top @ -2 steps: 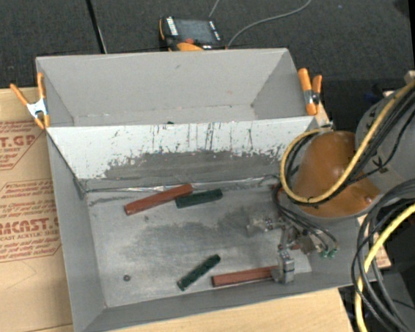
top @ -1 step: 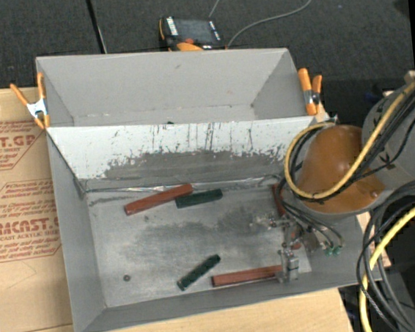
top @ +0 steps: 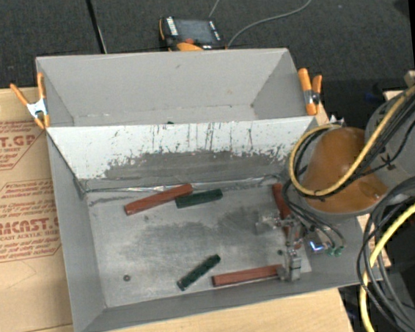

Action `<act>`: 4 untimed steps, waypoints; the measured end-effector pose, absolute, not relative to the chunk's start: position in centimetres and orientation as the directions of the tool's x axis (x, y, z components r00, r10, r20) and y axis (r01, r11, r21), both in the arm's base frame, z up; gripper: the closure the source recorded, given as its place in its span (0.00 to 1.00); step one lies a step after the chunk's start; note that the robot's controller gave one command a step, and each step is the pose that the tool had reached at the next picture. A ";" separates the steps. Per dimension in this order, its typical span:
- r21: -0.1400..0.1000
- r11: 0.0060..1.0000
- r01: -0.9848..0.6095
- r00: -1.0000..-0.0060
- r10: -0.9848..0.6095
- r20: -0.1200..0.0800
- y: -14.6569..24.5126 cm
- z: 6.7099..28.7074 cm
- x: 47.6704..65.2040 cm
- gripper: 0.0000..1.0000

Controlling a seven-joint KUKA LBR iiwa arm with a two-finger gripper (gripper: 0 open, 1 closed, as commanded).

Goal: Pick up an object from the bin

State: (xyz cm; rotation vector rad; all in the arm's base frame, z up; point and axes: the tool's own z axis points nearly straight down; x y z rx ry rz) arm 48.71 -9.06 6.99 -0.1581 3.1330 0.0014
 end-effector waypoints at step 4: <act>-0.008 0.904 -0.428 -0.904 -0.428 -0.016 -14.4 7.2 48.4 0.00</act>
Offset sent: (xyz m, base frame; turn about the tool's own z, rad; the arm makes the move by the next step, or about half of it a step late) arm -0.0067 -0.0082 0.0013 -0.0590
